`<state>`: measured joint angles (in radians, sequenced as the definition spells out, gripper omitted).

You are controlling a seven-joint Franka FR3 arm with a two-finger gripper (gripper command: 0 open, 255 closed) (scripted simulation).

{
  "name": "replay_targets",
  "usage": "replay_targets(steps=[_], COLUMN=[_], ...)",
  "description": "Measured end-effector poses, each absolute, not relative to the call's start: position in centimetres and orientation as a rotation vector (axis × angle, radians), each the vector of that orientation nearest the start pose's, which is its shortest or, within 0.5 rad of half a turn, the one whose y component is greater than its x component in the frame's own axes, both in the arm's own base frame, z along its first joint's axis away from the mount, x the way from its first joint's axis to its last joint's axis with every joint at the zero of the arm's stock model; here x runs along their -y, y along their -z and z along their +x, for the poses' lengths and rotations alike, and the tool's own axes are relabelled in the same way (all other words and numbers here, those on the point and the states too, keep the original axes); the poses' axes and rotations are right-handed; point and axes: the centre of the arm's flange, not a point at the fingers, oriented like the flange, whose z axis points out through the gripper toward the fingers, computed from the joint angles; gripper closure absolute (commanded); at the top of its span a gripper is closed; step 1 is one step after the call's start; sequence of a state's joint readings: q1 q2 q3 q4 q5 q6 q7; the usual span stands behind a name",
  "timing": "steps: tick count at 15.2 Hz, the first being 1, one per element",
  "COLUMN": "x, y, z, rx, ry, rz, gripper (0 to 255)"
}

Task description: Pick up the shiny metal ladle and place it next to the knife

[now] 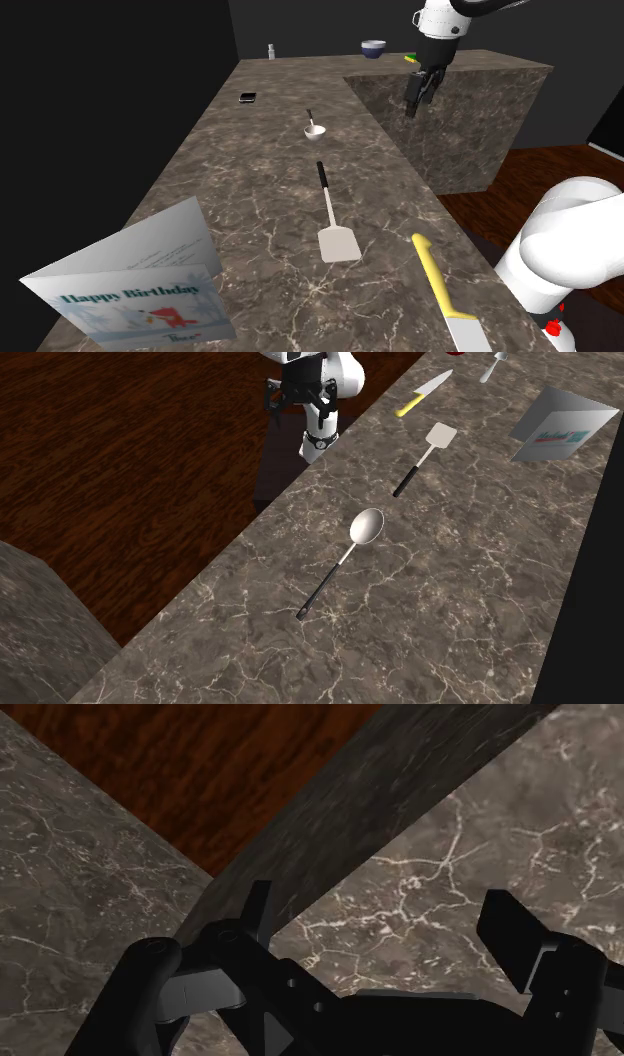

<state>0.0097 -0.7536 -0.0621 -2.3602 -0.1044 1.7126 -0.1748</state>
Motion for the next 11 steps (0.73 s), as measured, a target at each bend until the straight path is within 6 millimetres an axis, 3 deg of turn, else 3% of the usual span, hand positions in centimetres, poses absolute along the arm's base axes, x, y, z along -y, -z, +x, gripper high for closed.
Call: replay_targets(steps=[3,11], x=[2.4,-1.9], y=[-58.8,-57.3], z=[34.1,43.3], rx=[0.176,-0.207], ry=[0.151,0.104], rz=[-3.196,-3.133], gripper=[0,0])
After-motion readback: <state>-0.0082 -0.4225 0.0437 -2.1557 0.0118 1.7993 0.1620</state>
